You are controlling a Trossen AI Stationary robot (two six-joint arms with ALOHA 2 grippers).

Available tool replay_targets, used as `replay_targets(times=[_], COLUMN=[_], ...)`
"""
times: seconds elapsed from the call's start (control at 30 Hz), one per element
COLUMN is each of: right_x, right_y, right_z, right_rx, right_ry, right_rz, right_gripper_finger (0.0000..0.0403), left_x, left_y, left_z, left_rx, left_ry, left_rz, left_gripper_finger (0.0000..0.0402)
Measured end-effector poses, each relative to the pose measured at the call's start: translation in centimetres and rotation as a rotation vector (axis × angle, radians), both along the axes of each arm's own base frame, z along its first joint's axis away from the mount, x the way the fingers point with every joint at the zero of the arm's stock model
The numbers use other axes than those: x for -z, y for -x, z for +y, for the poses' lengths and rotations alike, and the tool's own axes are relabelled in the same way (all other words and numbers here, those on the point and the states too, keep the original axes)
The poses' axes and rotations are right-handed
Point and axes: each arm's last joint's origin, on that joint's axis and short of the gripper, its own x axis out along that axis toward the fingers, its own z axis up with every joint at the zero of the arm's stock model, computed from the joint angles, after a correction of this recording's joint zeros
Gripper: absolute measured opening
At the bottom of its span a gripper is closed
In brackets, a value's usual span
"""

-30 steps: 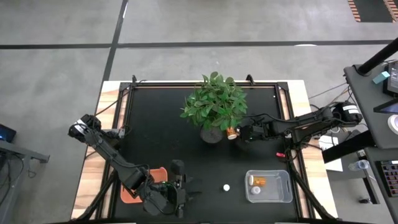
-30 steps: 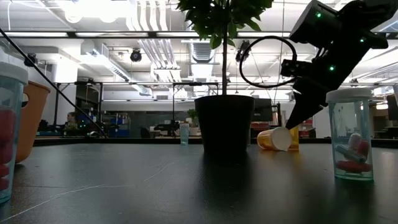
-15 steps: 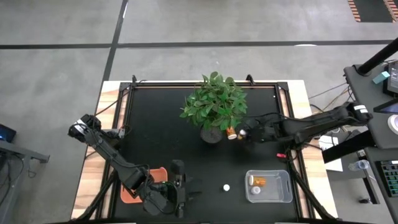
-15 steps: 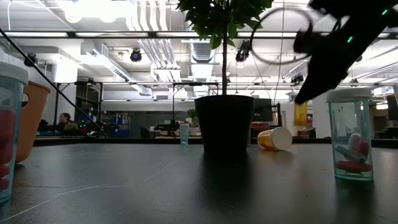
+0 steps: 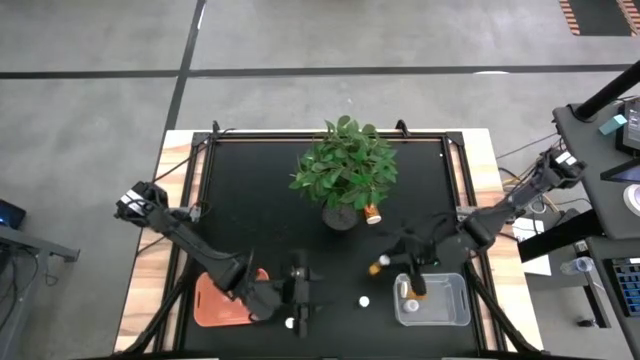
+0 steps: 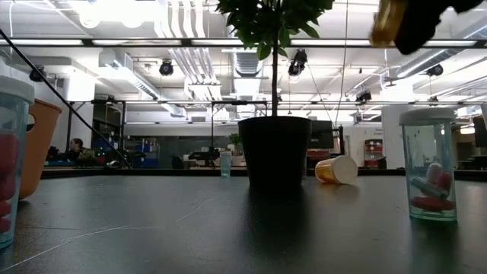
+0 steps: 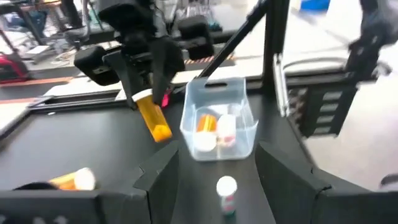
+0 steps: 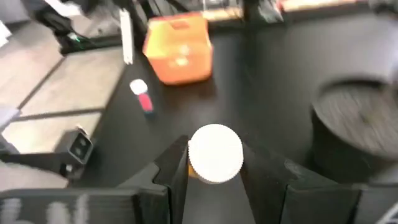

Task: Pick and place medicine bottles into bin by pill shape (circle, oval)
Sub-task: Put the orange tablet bottle into the orange bin

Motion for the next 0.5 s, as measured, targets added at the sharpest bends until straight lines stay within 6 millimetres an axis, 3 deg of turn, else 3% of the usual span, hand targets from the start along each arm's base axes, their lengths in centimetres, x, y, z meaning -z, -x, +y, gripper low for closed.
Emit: replay_targets(times=[0.23,0.5], right_x=[0.4,0.3], right_y=[-1.9,-4.3], right_z=[2.9,4.7], right_rx=[-0.083,-0.117], right_ry=[0.124,0.240], right_rz=[-0.187,-0.211], right_gripper_finger=[0.0121,0.0121], left_x=[1.9,4.0], left_y=[-2.2,-4.4], left_z=[2.1,2.9], left_rx=[0.018,0.036], left_ry=[0.127,0.172], left_rz=[-0.087,-0.099], left_gripper_finger=[0.0189,0.0189])
